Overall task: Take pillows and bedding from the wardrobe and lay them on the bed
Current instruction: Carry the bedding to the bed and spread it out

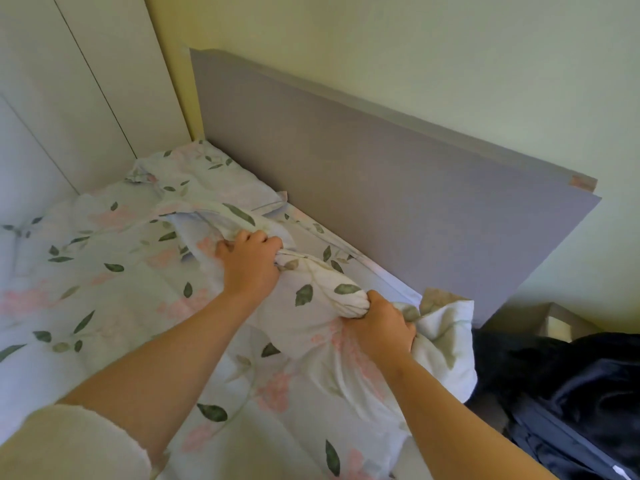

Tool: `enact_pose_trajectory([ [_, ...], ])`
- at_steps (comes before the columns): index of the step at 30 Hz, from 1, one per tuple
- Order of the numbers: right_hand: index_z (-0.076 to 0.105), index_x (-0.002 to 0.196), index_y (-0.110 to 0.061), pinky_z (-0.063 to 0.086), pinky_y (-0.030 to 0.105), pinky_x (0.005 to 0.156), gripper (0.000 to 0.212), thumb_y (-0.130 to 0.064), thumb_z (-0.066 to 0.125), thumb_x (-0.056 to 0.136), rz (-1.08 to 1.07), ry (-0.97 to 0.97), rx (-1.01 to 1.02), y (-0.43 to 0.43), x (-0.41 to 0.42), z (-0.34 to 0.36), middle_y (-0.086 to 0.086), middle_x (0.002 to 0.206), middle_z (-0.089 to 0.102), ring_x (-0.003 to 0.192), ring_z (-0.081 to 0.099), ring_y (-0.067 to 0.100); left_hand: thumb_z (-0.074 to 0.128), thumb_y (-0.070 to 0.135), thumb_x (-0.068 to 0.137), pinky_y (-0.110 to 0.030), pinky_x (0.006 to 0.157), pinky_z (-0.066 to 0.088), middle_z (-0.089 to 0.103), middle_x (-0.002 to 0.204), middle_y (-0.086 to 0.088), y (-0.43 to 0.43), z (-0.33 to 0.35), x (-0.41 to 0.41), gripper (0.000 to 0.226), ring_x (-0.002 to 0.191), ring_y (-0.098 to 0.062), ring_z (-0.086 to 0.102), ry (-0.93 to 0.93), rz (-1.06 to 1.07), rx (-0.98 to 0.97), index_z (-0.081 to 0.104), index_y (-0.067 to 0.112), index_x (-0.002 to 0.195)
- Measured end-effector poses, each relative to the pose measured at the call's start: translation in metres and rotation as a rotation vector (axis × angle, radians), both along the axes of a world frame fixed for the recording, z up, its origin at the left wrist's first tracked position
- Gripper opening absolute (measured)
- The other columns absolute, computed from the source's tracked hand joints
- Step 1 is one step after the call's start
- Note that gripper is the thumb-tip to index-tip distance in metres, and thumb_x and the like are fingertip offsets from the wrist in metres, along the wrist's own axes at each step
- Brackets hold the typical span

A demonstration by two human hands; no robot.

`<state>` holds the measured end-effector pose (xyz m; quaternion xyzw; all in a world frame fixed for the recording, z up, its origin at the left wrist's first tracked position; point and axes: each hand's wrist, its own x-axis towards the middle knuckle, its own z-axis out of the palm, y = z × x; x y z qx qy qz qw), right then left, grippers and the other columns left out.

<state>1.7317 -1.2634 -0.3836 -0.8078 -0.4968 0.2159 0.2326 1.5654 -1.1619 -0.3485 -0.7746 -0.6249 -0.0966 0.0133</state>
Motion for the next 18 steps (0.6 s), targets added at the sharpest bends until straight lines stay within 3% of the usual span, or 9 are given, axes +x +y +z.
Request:
enact_pose_trajectory([
  [3,0.054,0.1,-0.023,0.038,0.034,0.089,0.02,-0.036,0.055,0.085,0.046,0.147,-0.051,0.036,0.005,-0.005,-0.004,0.094,0.065,0.098,0.059,0.023,0.042,0.01,0.088,-0.044,0.094,0.031,0.055,0.118,-0.005,0.035,0.003,0.008,0.032,0.116,-0.03,0.039,0.085,0.032,-0.02,0.058,0.02,0.114],
  [5,0.05,0.094,-0.026,0.043,0.038,0.093,0.017,-0.037,0.058,0.083,0.058,0.232,-0.088,0.064,0.014,-0.015,-0.008,0.083,0.057,0.09,0.057,0.022,0.041,0.013,0.089,-0.046,0.096,0.032,0.056,0.119,-0.005,0.062,-0.001,0.02,0.03,0.116,-0.03,0.041,0.153,0.033,-0.05,0.058,0.021,0.113],
  [7,0.047,0.09,-0.026,0.046,0.037,0.088,0.02,-0.038,0.06,0.082,0.079,0.295,-0.143,0.094,0.026,-0.028,-0.011,0.075,0.052,0.083,0.054,0.02,0.041,0.018,0.09,-0.048,0.099,0.033,0.055,0.121,-0.005,0.097,-0.014,0.035,0.029,0.118,-0.03,0.042,0.224,0.034,-0.097,0.058,0.023,0.113],
  [10,0.05,0.091,-0.024,0.05,0.039,0.084,0.024,-0.037,0.065,0.077,0.106,0.392,-0.24,0.14,0.048,-0.058,-0.006,0.086,0.06,0.087,0.059,0.021,0.042,0.02,0.091,-0.053,0.102,0.031,0.057,0.119,-0.003,0.147,-0.044,0.057,0.028,0.118,-0.029,0.043,0.338,0.051,-0.173,0.059,0.024,0.113],
  [14,0.051,0.089,-0.023,0.051,0.042,0.087,0.028,-0.039,0.067,0.072,0.163,0.441,-0.367,0.212,0.081,-0.11,0.002,0.096,0.063,0.095,0.06,0.025,0.055,0.019,0.083,-0.06,0.101,0.031,0.063,0.096,-0.002,0.209,-0.099,0.085,0.019,0.1,-0.027,0.053,0.419,0.055,-0.187,0.065,0.024,0.098],
  [16,0.054,0.104,-0.023,0.047,0.038,0.092,0.04,-0.042,0.065,0.071,0.162,0.46,-0.405,0.249,0.095,-0.135,0.004,0.11,0.063,0.106,0.059,0.027,0.074,0.018,0.063,-0.064,0.09,0.041,0.062,0.066,0.0,0.242,-0.121,0.099,0.012,0.073,-0.025,0.058,0.429,0.052,-0.158,0.069,0.025,0.071],
  [18,0.054,0.113,-0.02,0.045,0.036,0.094,0.041,-0.038,0.065,0.077,0.135,0.492,-0.404,0.279,0.11,-0.161,0.007,0.118,0.062,0.11,0.058,0.027,0.073,0.019,0.066,-0.063,0.09,0.041,0.061,0.063,-0.001,0.272,-0.15,0.113,0.006,0.072,-0.026,0.057,0.414,0.033,-0.153,0.069,0.023,0.068],
])
